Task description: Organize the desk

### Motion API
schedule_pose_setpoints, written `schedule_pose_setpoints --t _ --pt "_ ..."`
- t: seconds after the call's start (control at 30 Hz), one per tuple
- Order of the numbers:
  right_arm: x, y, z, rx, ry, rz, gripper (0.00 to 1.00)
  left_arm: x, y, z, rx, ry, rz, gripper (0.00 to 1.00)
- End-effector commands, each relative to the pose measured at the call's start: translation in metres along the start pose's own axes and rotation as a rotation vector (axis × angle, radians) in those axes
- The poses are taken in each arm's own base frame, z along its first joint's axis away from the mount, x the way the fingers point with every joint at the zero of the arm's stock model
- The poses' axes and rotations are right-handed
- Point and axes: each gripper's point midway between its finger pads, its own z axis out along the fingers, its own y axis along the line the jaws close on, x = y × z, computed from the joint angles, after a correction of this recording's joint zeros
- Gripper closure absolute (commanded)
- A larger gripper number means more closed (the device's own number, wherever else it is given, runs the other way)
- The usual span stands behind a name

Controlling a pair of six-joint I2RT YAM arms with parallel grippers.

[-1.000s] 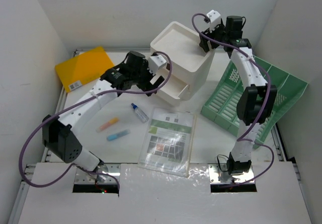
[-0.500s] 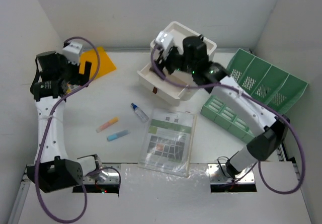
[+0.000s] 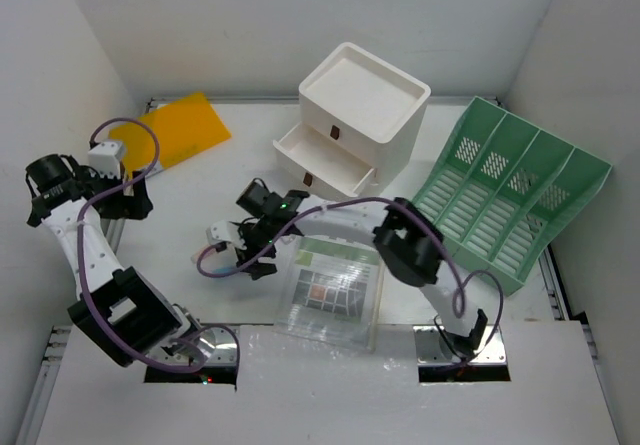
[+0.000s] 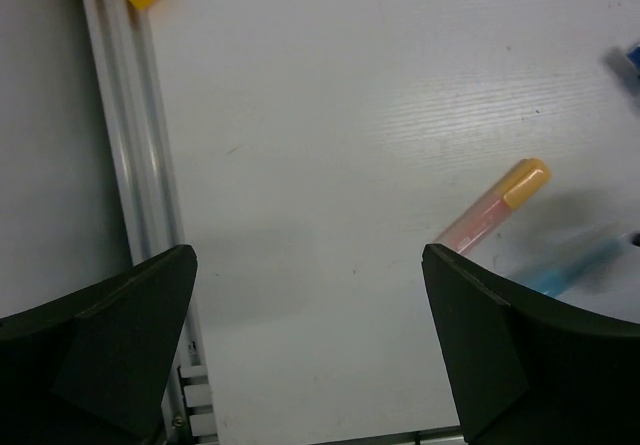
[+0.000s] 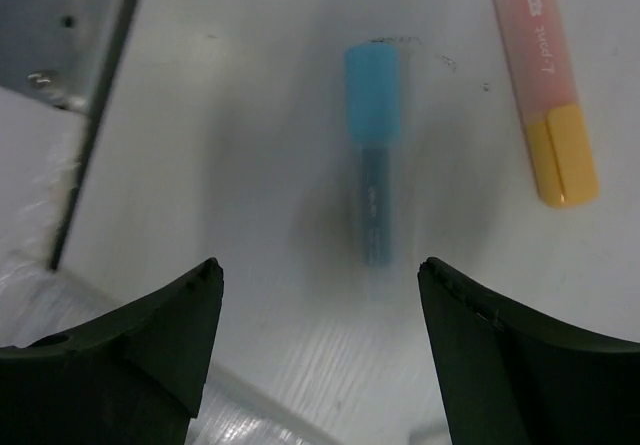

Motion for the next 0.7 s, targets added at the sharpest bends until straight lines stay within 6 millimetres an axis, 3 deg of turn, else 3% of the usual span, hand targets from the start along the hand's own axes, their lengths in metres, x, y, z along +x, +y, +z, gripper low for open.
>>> schedule_pose_setpoints --t 0.0,0.07,0.1,0.17,0.23,0.33,0.37,0.4,0.43,0.47,0.5,0.53,0.6,0.63,0.67 --pt "-0.019 -0.023 0.021 0.006 -0.013 -0.035 0.23 -0.006 -0.012 -0.003 0.036 -0.059 0.046 0.06" --pt "-0.019 -0.022 0.041 0.018 0.004 -0.058 0.23 0.000 -0.010 -0.001 0.013 -0.047 0.042 0.06" --pt "-0.008 -0.023 0.052 0.034 0.024 -0.039 0.23 -0.002 -0.008 -0.002 0.000 -0.056 0.049 0.06" --pt "-0.009 -0.027 0.062 0.067 -0.004 -0.026 0.26 0.001 -0.006 -0.002 -0.018 -0.052 0.050 0.05" --pt "0.007 -0.025 0.070 0.078 0.019 0.005 0.31 0.000 -0.005 -0.002 -0.027 -0.058 0.056 0.05" --pt "0.023 -0.022 0.076 0.081 0.044 0.021 0.59 0.001 -0.003 0.000 -0.030 -0.061 0.059 0.05" --pt "0.022 -0.019 0.077 0.075 0.041 0.008 0.77 0.001 -0.003 0.001 -0.029 -0.061 0.064 0.05" --pt "0.034 -0.011 0.080 0.061 0.062 0.012 0.83 0.001 -0.002 0.001 -0.033 -0.061 0.067 0.05" --pt "0.030 -0.006 0.075 0.061 0.056 -0.008 0.87 0.001 -0.002 0.001 -0.032 -0.062 0.075 0.05" --pt "0.037 0.005 0.078 0.047 0.066 -0.028 0.99 0.000 -0.003 0.001 -0.029 -0.064 0.081 0.05" --pt "0.034 0.010 0.076 0.047 0.051 -0.045 1.00 0.000 -0.002 0.001 -0.029 -0.065 0.085 0.05" --pt "0.011 0.012 0.066 0.065 -0.006 -0.086 1.00 0.002 -0.003 0.002 -0.026 -0.064 0.088 0.05" --pt "-0.006 0.028 0.056 0.032 -0.087 -0.080 1.00 0.001 -0.002 0.002 -0.029 -0.068 0.096 0.05" --pt "-0.042 0.026 0.036 0.063 -0.191 -0.090 1.00 0.003 -0.002 0.003 -0.029 -0.065 0.094 0.05" --pt "-0.050 0.033 0.027 0.051 -0.233 -0.085 1.00 0.003 -0.002 0.004 -0.030 -0.065 0.098 0.05"
